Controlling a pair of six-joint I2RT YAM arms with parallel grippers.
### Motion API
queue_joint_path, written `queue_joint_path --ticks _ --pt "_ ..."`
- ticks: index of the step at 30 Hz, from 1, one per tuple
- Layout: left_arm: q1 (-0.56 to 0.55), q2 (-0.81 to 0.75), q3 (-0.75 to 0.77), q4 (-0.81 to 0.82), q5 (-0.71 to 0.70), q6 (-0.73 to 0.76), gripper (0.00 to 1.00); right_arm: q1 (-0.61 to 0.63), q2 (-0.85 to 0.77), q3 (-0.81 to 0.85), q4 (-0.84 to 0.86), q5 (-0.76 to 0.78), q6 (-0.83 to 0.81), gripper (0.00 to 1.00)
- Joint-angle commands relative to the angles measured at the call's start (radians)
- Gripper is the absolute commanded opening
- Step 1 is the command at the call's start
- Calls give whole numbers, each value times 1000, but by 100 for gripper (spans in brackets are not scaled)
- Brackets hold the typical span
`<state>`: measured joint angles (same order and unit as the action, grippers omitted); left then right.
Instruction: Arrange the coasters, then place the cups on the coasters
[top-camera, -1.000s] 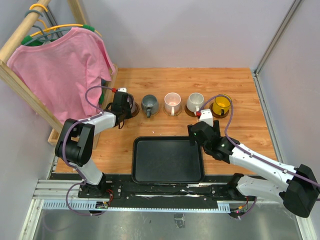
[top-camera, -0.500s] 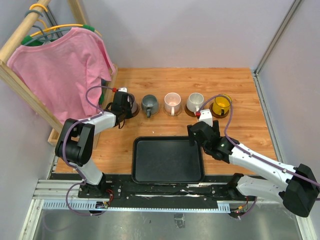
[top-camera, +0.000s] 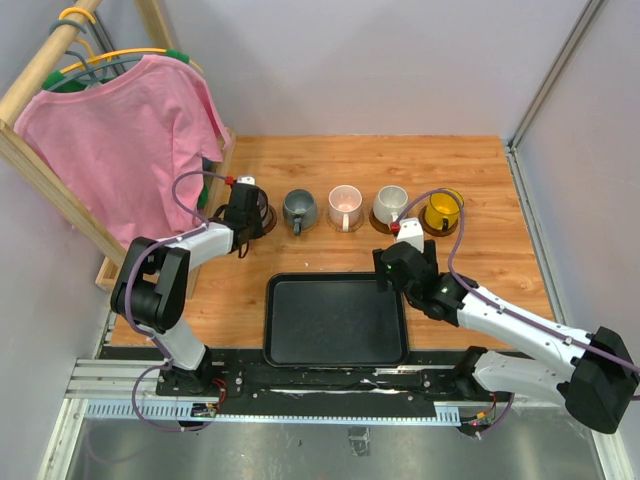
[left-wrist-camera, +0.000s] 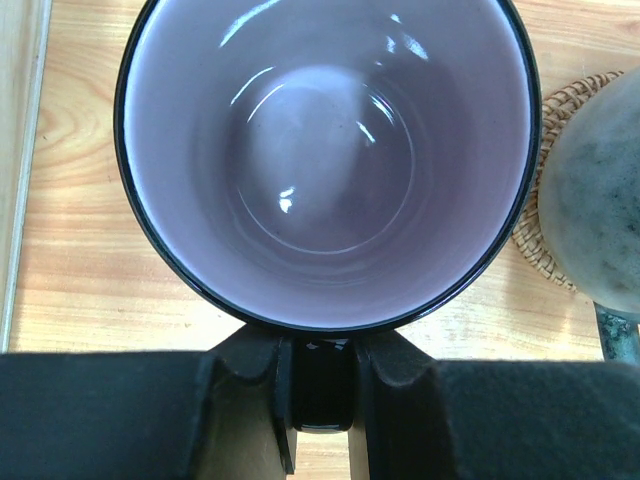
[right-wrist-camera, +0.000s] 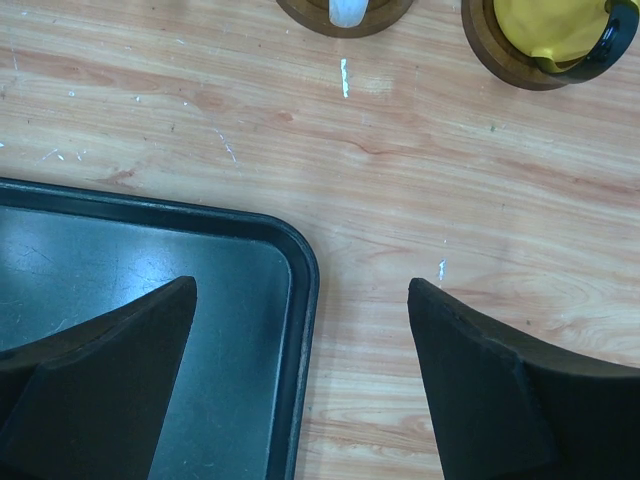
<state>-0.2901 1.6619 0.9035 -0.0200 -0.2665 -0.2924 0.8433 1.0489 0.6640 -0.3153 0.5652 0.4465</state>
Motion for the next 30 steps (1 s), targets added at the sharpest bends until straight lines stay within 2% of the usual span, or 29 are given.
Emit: queue_joint_path --ticks 1,12,19,30 --pt "-15 -31 35 -1 -45 12 17 -10 0 31 12 -4 15 88" --pt "-32 -18 42 6 -31 1 19 -10 -25 21 9 -3 20 88" --pt "-32 -22 43 4 -40 -7 26 -9 -27 19 8 -5 22 88" --pt "-32 -31 39 -1 -57 -25 42 -10 -32 14 7 -6 25 88"
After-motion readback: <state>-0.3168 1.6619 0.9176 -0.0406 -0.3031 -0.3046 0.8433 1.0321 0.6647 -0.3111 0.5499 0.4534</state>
